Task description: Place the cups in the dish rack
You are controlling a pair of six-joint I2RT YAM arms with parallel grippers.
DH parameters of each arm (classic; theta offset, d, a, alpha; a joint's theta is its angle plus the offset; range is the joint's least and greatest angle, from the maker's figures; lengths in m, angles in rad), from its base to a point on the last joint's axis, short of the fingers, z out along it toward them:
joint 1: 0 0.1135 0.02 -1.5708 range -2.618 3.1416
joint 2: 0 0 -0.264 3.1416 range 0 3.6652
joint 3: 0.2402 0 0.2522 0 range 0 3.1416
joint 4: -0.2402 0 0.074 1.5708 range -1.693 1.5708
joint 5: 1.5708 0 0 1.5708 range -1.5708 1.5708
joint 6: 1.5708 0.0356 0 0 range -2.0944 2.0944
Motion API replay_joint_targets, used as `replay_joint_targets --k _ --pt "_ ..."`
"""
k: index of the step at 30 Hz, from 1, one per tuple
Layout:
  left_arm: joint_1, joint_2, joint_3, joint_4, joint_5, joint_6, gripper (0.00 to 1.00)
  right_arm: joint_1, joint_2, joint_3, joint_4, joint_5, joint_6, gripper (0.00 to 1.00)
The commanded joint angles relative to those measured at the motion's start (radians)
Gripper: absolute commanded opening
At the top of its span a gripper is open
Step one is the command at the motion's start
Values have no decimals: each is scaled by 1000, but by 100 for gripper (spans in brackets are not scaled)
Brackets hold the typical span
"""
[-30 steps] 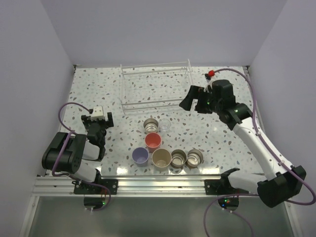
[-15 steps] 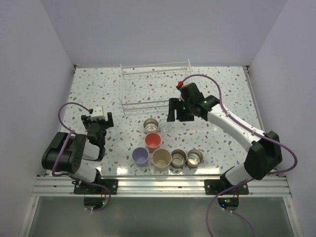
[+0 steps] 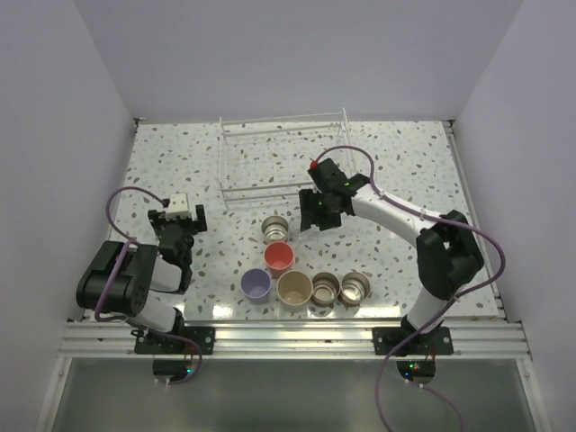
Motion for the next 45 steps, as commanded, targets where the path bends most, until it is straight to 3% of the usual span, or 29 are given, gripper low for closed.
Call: replay_joint_targets --k 1,8,20,24,33,37,45 --pt "2 -6 14 121 -2 -13 100 10 23 47 47 30 26 59" --pt "2 -8 12 121 -2 -13 100 16 95 84 39 64 35 50" --pt "2 -6 12 123 -2 -11 100 19 116 114 7 83 17 15" --pt "2 -8 12 124 -2 -11 100 20 110 139 -35 109 -2 7" --pt "2 -14 14 120 17 -5 100 19 -5 193 -177 224 -72 2" --pt "2 -66 60 -4 35 6 100 19 -75 206 -226 285 -98 1" --pt "2 -270 294 -545 -49 -114 100 19 -167 269 -265 322 -103 0"
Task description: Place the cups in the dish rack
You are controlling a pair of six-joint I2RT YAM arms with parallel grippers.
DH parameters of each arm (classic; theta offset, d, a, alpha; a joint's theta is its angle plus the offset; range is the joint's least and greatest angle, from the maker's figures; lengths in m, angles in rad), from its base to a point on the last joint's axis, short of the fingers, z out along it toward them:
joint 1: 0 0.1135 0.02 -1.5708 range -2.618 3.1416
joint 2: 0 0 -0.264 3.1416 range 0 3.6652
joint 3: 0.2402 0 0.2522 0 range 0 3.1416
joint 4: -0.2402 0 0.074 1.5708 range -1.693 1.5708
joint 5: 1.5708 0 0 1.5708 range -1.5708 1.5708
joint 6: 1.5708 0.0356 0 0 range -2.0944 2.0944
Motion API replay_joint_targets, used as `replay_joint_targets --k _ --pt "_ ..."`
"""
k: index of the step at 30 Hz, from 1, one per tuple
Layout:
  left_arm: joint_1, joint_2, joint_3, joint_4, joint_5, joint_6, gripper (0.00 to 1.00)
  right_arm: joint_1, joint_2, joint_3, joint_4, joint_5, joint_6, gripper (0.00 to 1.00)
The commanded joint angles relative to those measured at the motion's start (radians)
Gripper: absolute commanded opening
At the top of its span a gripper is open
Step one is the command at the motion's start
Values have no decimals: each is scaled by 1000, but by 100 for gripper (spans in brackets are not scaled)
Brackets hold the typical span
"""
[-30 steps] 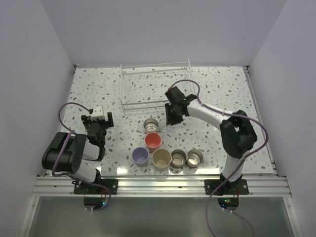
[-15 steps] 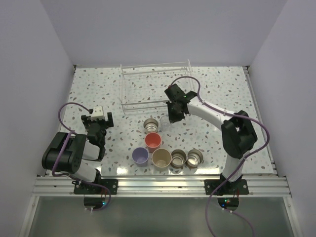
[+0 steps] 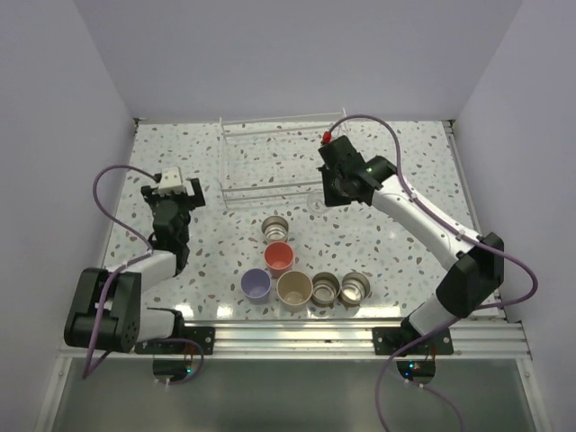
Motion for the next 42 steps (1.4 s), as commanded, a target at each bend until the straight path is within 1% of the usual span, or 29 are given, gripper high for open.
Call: replay_joint_targets --k 1,2,3,4,5,6,7,9,10,12,14,15,17,18,20,21,22,24,25,27,28,29,30,32,33,34,36,37,42 --pt "2 -96 172 -281 -64 -92 100 3 -51 71 -32 34 -9 0" --pt "2 -109 211 -403 -66 -100 100 3 -51 82 -35 31 -3 0" --pt "2 -120 249 -465 -56 -110 100 2 -52 111 -38 25 0 0" --pt "2 -136 330 -526 -53 -119 100 3 -51 129 -42 19 3 0" --pt "3 -141 377 -656 -44 -136 100 2 -46 151 -48 14 3 0" --pt "3 -140 423 -718 -23 -138 100 2 -40 211 -61 22 3 0" --pt "3 -132 514 -833 -20 -143 100 2 -33 250 -88 28 1 0" --pt "5 -121 605 -939 -21 -184 100 2 -8 378 -117 51 -6 0" --pt "7 -118 686 -1041 -7 -198 100 -1 1 422 -142 50 -8 0" --pt "8 -126 749 -1096 51 -239 100 -4 38 538 -163 30 -9 0" --pt "8 -161 808 -1125 181 -285 100 -9 63 601 -179 -18 1 0" --pt "8 -172 823 -1134 269 -306 100 -9 82 655 -180 -80 10 0" --pt "8 -192 878 -1165 362 -371 100 -11 80 681 -147 -151 53 0" --pt "8 -190 900 -1180 463 -391 100 -9 52 665 -116 -227 75 0" --pt "8 -174 978 -1236 566 -461 100 -12 8 608 38 -336 139 0" --pt "8 -170 998 -1246 668 -490 100 -14 -12 538 100 -384 167 0" --pt "8 -173 1021 -1236 713 -523 100 -18 -53 504 226 -473 194 0" --pt "8 -189 1020 -1189 831 -625 100 -27 -75 418 344 -545 289 0" --pt "8 -215 1002 -1118 859 -664 100 -47 -88 398 441 -614 323 0" --pt "8 -239 980 -1049 920 -770 100 -72 -97 323 551 -683 447 0" --pt "8 -259 962 -974 944 -803 100 -101 -107 294 689 -715 499 0" --pt "8 -264 954 -929 965 -861 100 -115 -111 263 765 -777 612 0" --pt "8 -269 946 -888 1006 -891 100 -127 -114 205 915 -798 670 0" --pt "8 -287 923 -787 1037 -955 100 -156 -112 140 1040 -843 821 0" --pt "8 -302 905 -750 1063 -975 100 -164 -109 123 1153 -852 866 0" --pt "8 -310 894 -666 1073 -994 100 -172 -103 108 1207 -863 947 0" --pt "8 -328 863 -600 1094 -1035 100 -172 -82 88 1330 -881 1007 0" --pt "8 -333 856 -548 1099 -1057 100 -173 -74 89 1355 -885 1046 0" --pt "8 -333 819 -423 1103 -1121 100 -173 -33 95 1475 -898 1136 0"
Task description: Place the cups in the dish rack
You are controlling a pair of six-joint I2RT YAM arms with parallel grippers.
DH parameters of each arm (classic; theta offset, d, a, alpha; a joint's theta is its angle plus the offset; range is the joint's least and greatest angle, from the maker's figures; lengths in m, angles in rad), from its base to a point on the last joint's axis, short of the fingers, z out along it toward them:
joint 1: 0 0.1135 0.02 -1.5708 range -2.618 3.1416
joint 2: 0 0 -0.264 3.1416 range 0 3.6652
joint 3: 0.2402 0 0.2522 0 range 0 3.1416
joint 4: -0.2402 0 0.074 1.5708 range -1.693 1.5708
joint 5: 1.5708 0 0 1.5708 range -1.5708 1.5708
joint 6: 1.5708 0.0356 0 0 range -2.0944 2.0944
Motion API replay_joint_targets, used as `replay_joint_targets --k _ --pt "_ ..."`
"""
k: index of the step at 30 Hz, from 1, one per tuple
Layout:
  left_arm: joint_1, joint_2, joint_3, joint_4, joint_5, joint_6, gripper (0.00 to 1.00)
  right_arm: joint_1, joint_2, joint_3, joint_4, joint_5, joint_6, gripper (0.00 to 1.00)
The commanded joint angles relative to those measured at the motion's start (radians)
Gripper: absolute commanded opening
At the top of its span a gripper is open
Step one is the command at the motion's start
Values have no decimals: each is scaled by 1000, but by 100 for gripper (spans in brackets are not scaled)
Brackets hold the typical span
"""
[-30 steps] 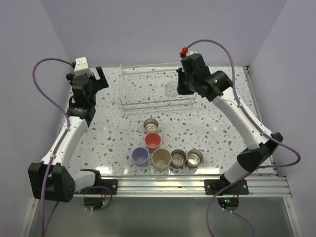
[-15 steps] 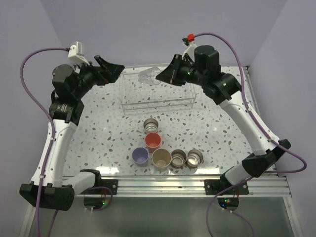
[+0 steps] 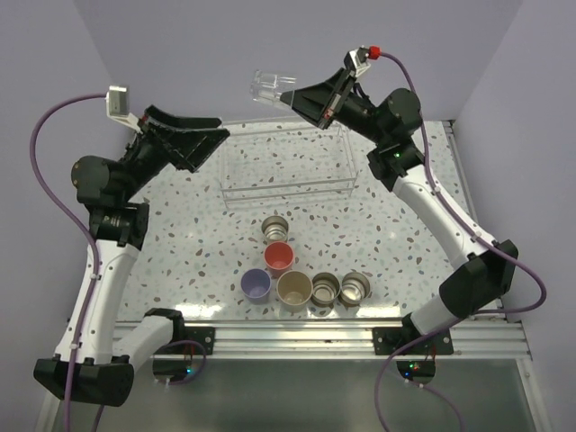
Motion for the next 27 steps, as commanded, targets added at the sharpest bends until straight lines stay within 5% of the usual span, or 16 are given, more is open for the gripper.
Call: replay_joint_targets --k 1,15,27 --pt "5 0 -29 203 41 -108 100 2 11 17 230 -58 154 0" --pt "5 120 -44 510 41 -301 100 40 2 -54 224 -60 136 0" --pt "-2 143 -72 470 33 -271 98 120 25 -63 178 -41 74 0"
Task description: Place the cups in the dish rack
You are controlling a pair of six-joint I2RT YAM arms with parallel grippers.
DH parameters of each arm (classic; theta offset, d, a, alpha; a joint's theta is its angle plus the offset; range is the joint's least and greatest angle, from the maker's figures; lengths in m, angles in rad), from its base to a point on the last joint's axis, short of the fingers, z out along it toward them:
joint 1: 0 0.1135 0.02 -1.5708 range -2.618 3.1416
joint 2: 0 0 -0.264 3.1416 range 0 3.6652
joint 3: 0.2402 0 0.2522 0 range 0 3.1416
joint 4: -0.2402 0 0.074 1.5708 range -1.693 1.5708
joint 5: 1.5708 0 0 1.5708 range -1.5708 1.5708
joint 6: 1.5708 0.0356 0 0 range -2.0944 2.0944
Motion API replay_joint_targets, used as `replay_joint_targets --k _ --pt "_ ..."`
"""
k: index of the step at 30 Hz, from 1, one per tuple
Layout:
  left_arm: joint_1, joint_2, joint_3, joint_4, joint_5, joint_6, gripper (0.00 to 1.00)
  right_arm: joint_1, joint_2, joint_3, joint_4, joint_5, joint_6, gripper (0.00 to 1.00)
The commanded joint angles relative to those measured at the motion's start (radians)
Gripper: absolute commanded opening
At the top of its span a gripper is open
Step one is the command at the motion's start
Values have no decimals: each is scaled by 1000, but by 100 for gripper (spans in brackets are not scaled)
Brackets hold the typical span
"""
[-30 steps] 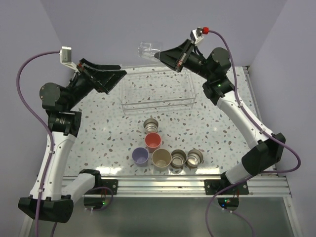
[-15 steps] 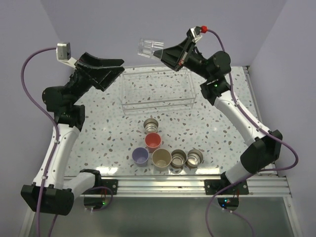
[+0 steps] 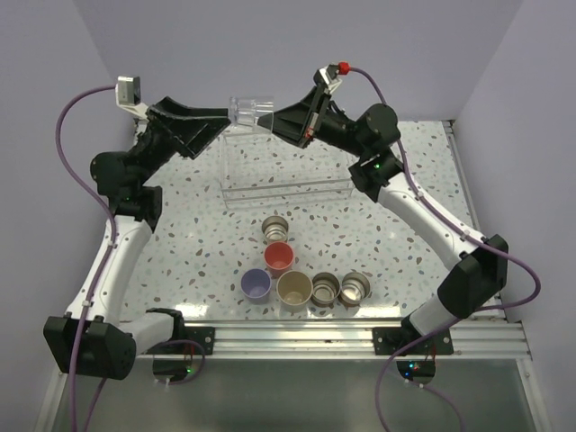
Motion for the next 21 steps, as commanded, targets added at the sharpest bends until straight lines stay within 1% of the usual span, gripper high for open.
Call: replay_joint_targets --k 1,11,14,15,16,18,19,21 --pt "-4 -15 -14 32 7 9 98 7 9 5 18 3 -31 0" --pt "-34 -32 -28 9 -1 34 96 35 58 10 20 0 -39 0" --pt "-41 -30 -27 9 2 35 93 47 66 9 18 6 -45 0" --pt "-42 -30 -27 9 2 38 89 48 69 10 20 6 -45 0" --pt "-42 -30 -27 9 2 40 81 50 69 9 18 9 -48 0" --pt "-44 -29 -25 7 2 42 74 50 69 9 14 13 -51 0" --pt "-42 -27 -25 4 6 42 66 50 69 10 5 15 -54 0" --pt "-44 -26 -23 1 10 43 59 50 68 10 3 20 -57 0"
